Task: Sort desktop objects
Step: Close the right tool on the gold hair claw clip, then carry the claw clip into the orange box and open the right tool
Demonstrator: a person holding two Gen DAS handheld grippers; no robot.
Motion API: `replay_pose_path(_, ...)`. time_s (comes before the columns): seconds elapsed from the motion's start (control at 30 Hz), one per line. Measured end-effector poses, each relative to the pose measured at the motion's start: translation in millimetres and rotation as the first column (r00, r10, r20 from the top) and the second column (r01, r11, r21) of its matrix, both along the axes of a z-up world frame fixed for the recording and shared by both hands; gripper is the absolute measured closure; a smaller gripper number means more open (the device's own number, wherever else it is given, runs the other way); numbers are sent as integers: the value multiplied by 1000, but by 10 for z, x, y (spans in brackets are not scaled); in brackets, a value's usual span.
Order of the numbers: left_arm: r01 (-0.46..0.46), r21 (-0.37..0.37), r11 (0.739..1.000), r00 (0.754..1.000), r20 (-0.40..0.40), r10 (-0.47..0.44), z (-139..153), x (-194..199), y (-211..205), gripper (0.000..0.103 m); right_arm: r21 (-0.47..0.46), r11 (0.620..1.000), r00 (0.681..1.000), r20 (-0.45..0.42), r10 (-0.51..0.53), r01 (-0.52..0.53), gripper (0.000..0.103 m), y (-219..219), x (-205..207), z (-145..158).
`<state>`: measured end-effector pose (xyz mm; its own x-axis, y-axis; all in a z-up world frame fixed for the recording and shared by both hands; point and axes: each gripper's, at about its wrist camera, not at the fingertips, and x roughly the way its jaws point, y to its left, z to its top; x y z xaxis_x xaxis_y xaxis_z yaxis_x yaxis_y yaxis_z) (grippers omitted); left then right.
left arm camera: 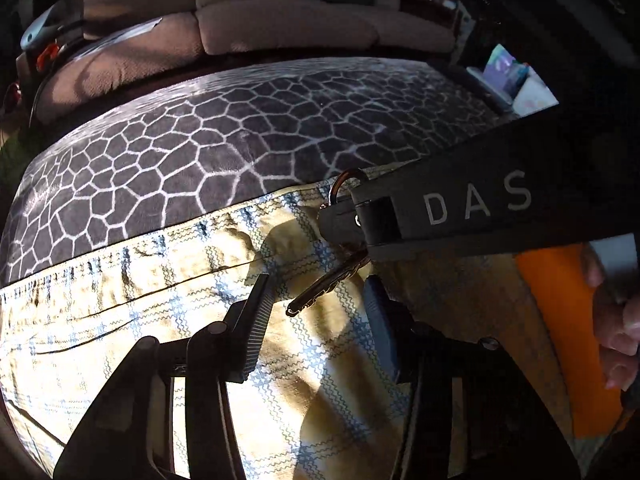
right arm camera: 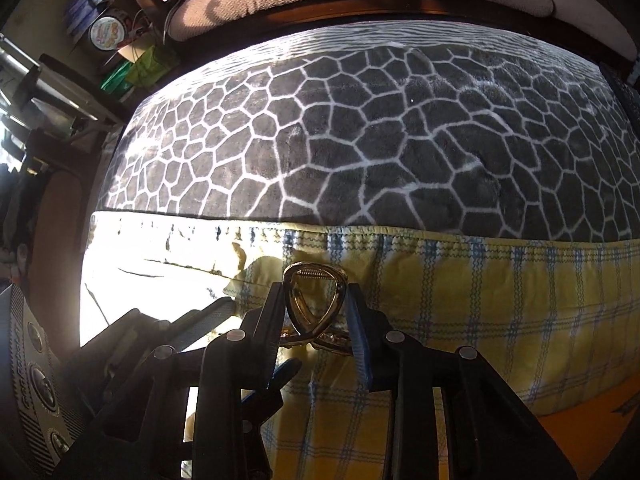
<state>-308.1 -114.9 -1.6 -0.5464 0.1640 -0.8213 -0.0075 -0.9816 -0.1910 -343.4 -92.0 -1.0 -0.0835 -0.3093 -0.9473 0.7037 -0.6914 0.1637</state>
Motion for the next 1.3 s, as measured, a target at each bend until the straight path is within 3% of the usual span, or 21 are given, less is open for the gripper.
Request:
replay_pose_path(0.03,-1,11,1000,1000,2,1,1,1,-4,74,-8,1000,1000,7,1,-1,75,11,5,2)
replay_pose_path(0.43,-25,43,999,999,-35,26,195,367,3,77,-64,998,998,55,25,-22,76,141,237,150)
replay_pose_path(0.8,-39,62,997,996,-81,44,803,752,146,77,-95,994,998,21,62,-60,76,346,615,683)
replay_pose_path(1.03,5,69,998,993,-119,3,1179,834,644,77,-92,994,998,-28,53,-56,76,798,716,1110)
replay_pose_path(1.3,102,88,991,987,-132,-90,1363,656,1509,77,-70,997,998,-68,-19,14,76,1642,464,1415)
